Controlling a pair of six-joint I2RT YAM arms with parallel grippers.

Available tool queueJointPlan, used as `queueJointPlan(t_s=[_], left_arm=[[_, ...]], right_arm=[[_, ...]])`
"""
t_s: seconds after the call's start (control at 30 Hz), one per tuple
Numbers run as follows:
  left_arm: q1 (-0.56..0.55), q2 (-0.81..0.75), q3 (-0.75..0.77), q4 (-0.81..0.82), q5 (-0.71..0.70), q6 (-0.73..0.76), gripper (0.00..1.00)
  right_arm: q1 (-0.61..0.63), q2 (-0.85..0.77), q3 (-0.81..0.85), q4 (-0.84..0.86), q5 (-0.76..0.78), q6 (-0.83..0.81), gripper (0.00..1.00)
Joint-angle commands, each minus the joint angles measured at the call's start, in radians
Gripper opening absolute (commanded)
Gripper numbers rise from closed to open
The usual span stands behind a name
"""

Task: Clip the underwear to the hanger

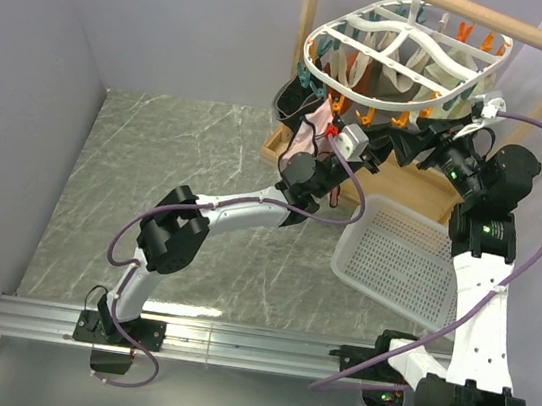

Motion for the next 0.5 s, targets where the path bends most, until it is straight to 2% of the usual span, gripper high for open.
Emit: queueJointPlan(t_s=[0.0, 0.2, 0.47], left_arm=[[-0.015, -0.056, -0.012, 0.036, 0.073, 0.013, 0.05], [-0.016, -0.063, -0.022, 0.033, 0.091, 0.022, 0.05], [-0.016, -0.062, -0.019, 0.035, 0.101, 0.018, 0.05]], right_arm=[[0.018, 0.013, 0.050, 0.011, -0.010, -0.045, 0.79], [0.055, 0.041, 0.071, 0.005, 0.022, -0.066, 0.77], [0.072, 0.049, 0.062, 0.005, 0.039, -0.077, 0.61]])
